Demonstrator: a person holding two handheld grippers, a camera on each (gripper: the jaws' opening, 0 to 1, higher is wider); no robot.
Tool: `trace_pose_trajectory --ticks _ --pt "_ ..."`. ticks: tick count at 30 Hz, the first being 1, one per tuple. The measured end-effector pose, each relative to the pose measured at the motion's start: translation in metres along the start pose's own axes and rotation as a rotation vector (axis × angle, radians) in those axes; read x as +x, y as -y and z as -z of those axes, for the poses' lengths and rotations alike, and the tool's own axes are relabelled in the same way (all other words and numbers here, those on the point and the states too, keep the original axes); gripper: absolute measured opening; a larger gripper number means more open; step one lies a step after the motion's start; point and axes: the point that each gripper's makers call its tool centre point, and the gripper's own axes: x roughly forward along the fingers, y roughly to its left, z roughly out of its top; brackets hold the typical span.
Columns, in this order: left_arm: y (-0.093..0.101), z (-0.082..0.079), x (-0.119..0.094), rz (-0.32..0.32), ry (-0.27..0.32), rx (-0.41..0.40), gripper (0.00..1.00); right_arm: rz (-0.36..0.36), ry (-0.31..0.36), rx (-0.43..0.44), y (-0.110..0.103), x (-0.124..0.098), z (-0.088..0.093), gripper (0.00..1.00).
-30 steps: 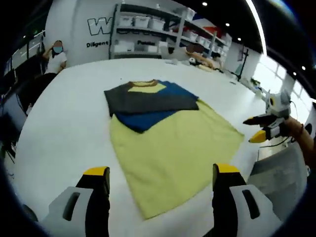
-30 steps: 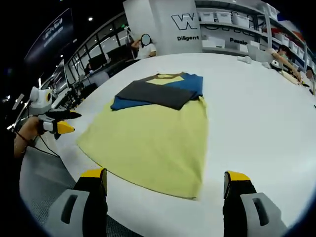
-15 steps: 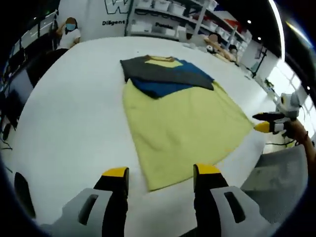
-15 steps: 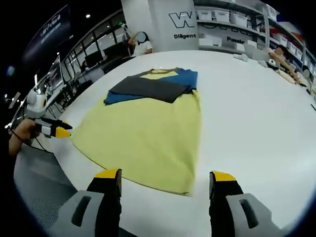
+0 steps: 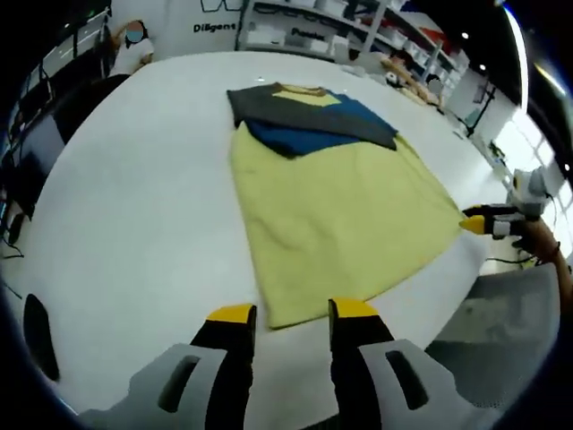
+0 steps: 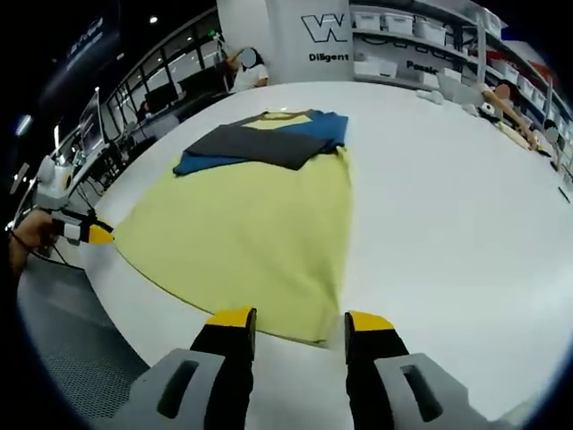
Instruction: Fold the garment on the visible template until the final outline fits inside the template.
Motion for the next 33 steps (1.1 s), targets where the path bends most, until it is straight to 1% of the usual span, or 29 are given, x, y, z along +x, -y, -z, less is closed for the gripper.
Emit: trace_pose_trajectory --ticks 3,7,9,12,15,19,23,26,29,33 --pt "0.0 0.002 0.001 -0.011 -0.007 0.009 0.22 0.013 0.002 -0.008 0.003 0.003 -0.001 0.26" --pt "-0.004 0.001 0.001 -0.029 -0.011 -0.008 0.18 0.032 -0.01 -0.035 0.005 0.003 0.0 0.18" --pt "-0.006 0.002 0.002 -0.03 -0.014 -0.012 0.11 0.038 -0.017 -0.05 0.005 0.002 0.0 0.14" --pt "-0.013 0.003 0.001 -0.06 -0.026 0.001 0.03 0.042 -0.026 -0.038 0.008 0.002 0.001 0.08" --pt "-0.015 0.002 0.001 -0.065 -0.026 0.008 0.01 0.05 -0.031 -0.044 0.009 0.001 0.002 0.01" --pt "-0.015 0.002 0.001 -0.066 -0.03 0.031 0.0 0.051 -0.036 -0.043 0.01 0.0 0.003 0.0" --pt "-0.014 0.004 0.001 -0.064 -0.038 0.046 0.0 0.051 -0.047 -0.062 0.01 -0.002 0.004 0.0" --pt "-0.013 0.005 -0.001 -0.06 -0.049 0.069 0.0 0.05 -0.048 -0.064 0.01 -0.004 0.004 0.0" --pt "-0.011 0.009 -0.003 -0.052 -0.061 0.111 0.0 0.042 -0.059 -0.082 0.009 -0.007 0.006 0.0" --pt "-0.011 0.013 -0.005 -0.047 -0.086 0.136 0.0 0.033 -0.077 -0.103 0.007 -0.01 0.01 0.0"
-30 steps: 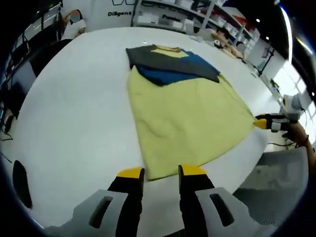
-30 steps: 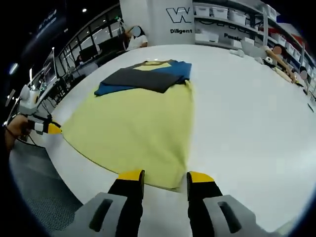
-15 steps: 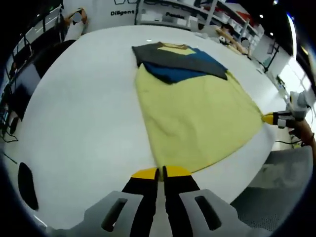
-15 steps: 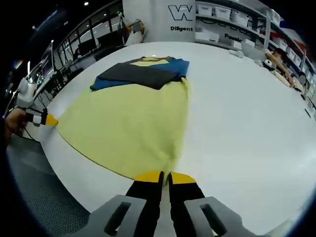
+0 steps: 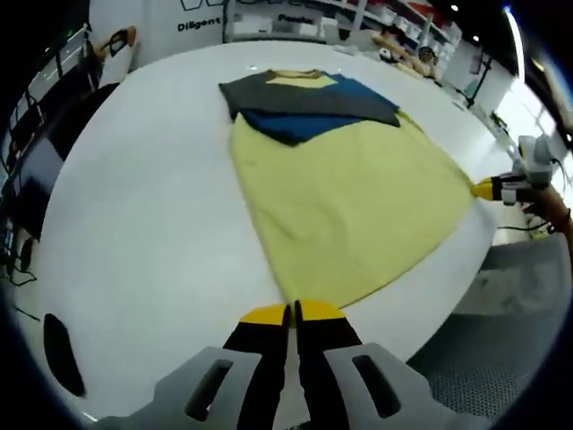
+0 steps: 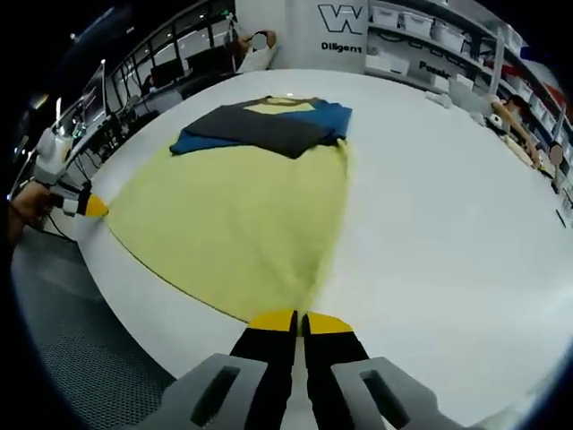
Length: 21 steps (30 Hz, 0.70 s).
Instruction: Fold the garment on the visible template until the final outline fits inside the template.
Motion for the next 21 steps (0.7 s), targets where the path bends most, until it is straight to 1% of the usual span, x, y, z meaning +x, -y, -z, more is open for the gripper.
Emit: trace_pose_trajectory --ticks 2,6,8,9,14,21 --pt "-0.001 0.002 -0.001 -0.007 -0.011 0.03 0.0 -0.01 -0.007 0.001 -0.003 -0.002 0.002 0.0" --pt "0.0 0.007 -0.003 -0.007 -0.038 0.053 0.0 -0.022 -0.028 -0.01 -0.006 -0.005 0.006 0.0" --pt "0.001 0.009 -0.004 -0.006 -0.043 0.059 0.0 -0.026 -0.033 -0.014 -0.008 -0.007 0.007 0.0" --pt "0.0 0.01 -0.005 -0.014 -0.045 0.045 0.0 -0.029 -0.036 -0.014 -0.009 -0.008 0.008 0.0" --pt "0.002 0.015 -0.009 -0.014 -0.063 0.078 0.0 -0.039 -0.05 0.009 -0.012 -0.011 0.011 0.0" --pt "0.005 0.026 -0.014 -0.002 -0.095 0.095 0.0 -0.052 -0.068 -0.003 -0.018 -0.021 0.018 0.0"
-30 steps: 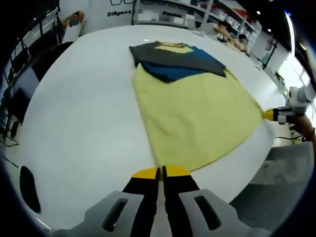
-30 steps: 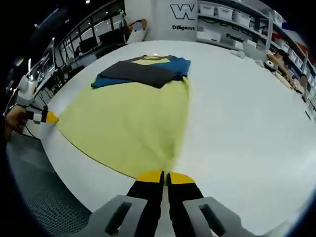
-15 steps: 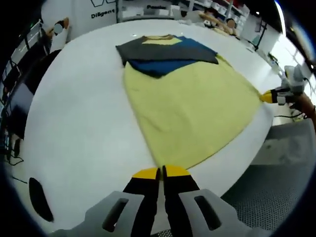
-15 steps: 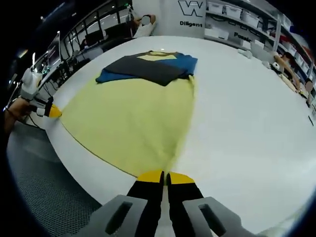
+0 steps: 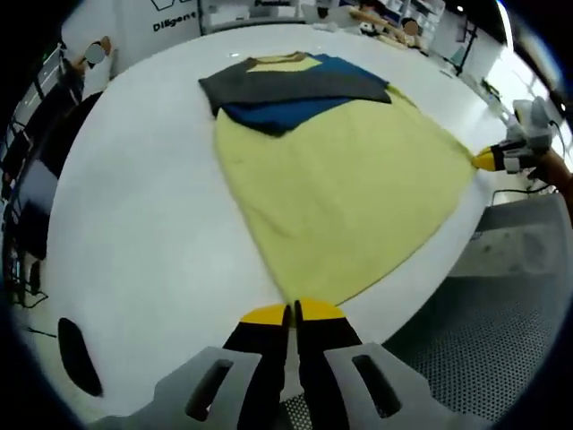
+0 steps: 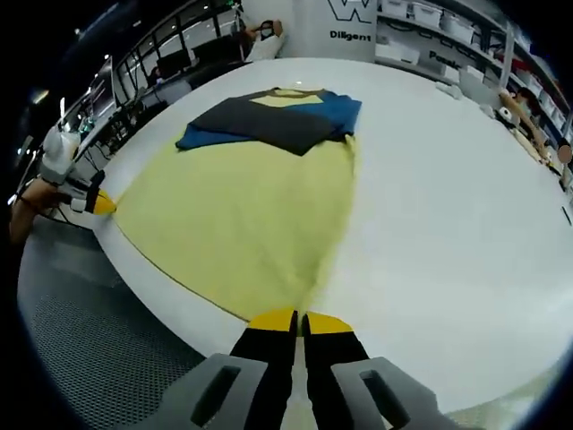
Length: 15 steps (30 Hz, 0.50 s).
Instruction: Fold the garment on the visible template until the final outline fits inside the template.
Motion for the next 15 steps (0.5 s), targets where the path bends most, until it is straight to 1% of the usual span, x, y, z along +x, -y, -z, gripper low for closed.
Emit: trace_pose_trajectory --ticks 9,12,15 --pt "0.004 0.015 -0.006 0.009 -0.037 0.011 0.0 -0.026 -0.047 -0.024 -0.009 -0.005 0.012 0.0" --pt "0.006 0.02 -0.009 0.022 -0.049 0.042 0.0 -0.035 -0.06 -0.026 -0.011 -0.007 0.015 0.0" --pt "0.008 0.026 -0.01 0.041 -0.068 0.036 0.0 -0.043 -0.073 -0.031 -0.013 -0.01 0.018 0.0"
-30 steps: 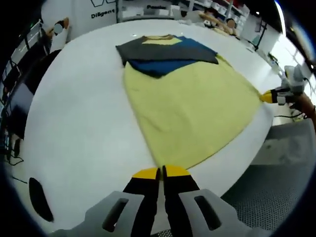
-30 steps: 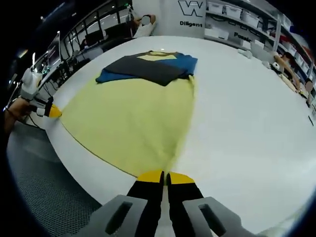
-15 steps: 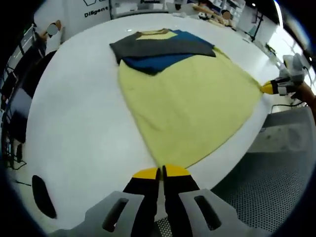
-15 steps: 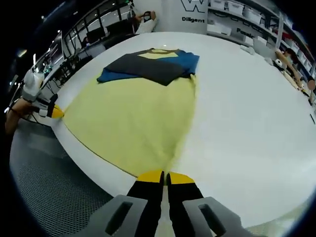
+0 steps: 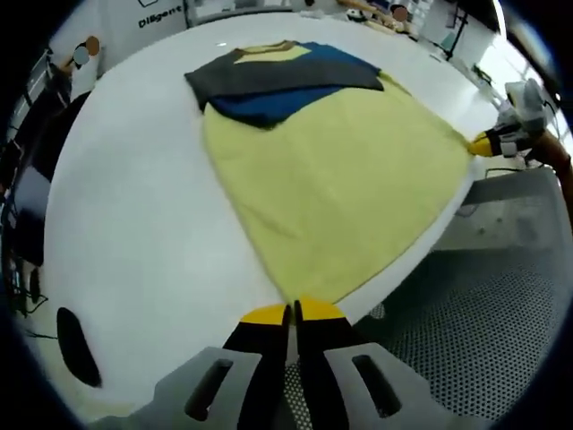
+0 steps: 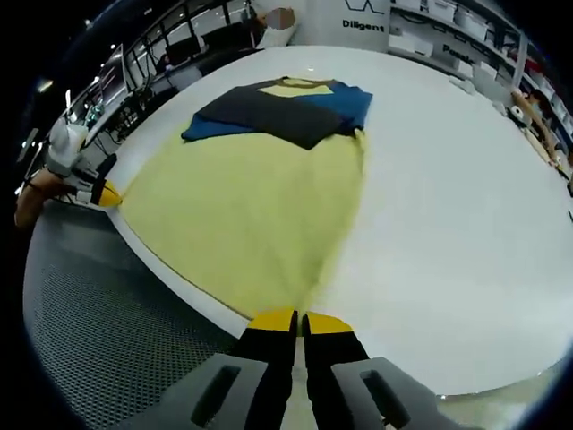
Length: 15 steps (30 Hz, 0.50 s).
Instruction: Fold the garment on the visible template until the final outline fits inside the template.
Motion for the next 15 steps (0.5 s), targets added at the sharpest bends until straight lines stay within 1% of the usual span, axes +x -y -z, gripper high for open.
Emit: trace_pose_trajectory --ticks 9,11,15 --pt "0.003 0.007 -0.001 0.007 -0.019 -0.001 0.0 -0.008 -0.026 -0.03 -0.006 -0.002 0.008 0.0" --pt "0.004 0.009 -0.002 0.014 -0.025 0.004 0.0 -0.011 -0.034 -0.046 -0.007 -0.003 0.009 0.0" --pt "0.006 0.012 -0.002 0.026 -0.036 -0.006 0.0 -0.013 -0.044 -0.05 -0.008 -0.005 0.011 0.0"
